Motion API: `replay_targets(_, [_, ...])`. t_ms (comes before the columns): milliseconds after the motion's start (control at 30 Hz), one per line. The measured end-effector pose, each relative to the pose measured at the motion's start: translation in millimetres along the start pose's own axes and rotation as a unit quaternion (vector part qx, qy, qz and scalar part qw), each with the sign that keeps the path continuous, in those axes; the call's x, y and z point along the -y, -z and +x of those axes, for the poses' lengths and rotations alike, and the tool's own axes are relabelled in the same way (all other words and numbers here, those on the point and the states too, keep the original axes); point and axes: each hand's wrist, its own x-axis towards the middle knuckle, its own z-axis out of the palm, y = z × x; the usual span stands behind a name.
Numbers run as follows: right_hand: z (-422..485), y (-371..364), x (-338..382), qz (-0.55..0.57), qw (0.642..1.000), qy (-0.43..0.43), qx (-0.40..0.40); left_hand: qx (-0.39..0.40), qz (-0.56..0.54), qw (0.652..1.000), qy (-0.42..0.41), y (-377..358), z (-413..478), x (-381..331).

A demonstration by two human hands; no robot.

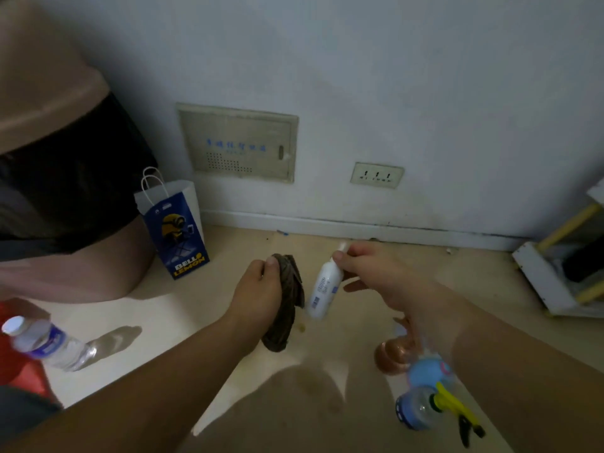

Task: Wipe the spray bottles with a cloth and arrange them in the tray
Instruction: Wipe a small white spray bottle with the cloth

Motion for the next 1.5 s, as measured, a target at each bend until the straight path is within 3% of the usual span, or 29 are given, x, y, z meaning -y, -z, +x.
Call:
replay_targets(200, [-62.6,18.9,62.8,-0.009,0.999,0.035,0.007,0.022,-0.095,0.992,-0.080,18.6,-45.5,-69.3])
replay_targets(333, [-88.9,5.7,76.8,0.046,0.997,0.053,-0.027,0.124,-0.048,0.978,-0.163,10.1,-83.7,-86.0])
replay_targets(567, [-92.4,-25.6,66.7,0.127,0.987,0.062,-0.077,0.136,0.015,0.952,-0.275,4.6,-72.9,-47.8])
replay_targets(633, [-87.5,-19.3,68.9,0.145,0.983,0.069,-0.089,0.130,-0.018,0.961,-0.243,4.0,-62.9,-45.5])
replay_targets(767, [-77.9,0.9,67.2,0.176,0.975,0.075,-0.109,0.168,-0.105,0.980,-0.025,2.3,-51.0,-47.8])
replay_targets(833, [-73.9,-3.4,61.6,0.176,0.977,0.067,-0.102,0.160,-0.094,0.982,-0.016,-2.1,-51.5,-48.7])
replay_targets(900, [-69.3,-14.8,55.2,0.184,0.977,0.063,-0.091,0.101,-0.022,0.990,-0.101,-7.0,-52.8,-49.2])
replay_targets(967, [-64.9,-25.2,51.4,0.193,0.976,0.067,-0.074,0.047,0.074,0.968,-0.235,-7.2,-51.1,-45.7])
replay_targets(1067, [-62.2,-28.3,52.6,0.211,0.973,0.064,-0.061,0.064,0.125,0.933,-0.330,-3.0,-43.5,-33.7])
replay_targets(1167, [-59.0,-22.0,52.3,0.211,0.972,0.061,-0.082,0.106,0.048,0.953,-0.279,3.1,-36.4,-27.0])
replay_targets(1267, [-55.1,-12.4,52.1,0.203,0.971,0.063,-0.105,0.153,-0.014,0.985,-0.083,8.4,-35.8,-31.9])
replay_targets(1333, [-56.9,-14.0,49.4,0.191,0.975,0.066,-0.098,0.159,-0.023,0.987,-0.012,6.7,-39.9,-35.7])
replay_targets(1367, [-59.0,-19.2,47.1,0.186,0.976,0.068,-0.092,0.144,-0.016,0.989,-0.027,4.6,-42.5,-37.0])
replay_targets(1500, [-67.3,-44.7,38.3,0.167,0.980,0.085,-0.065,0.081,0.071,0.962,-0.250,-3.0,-50.6,-39.1])
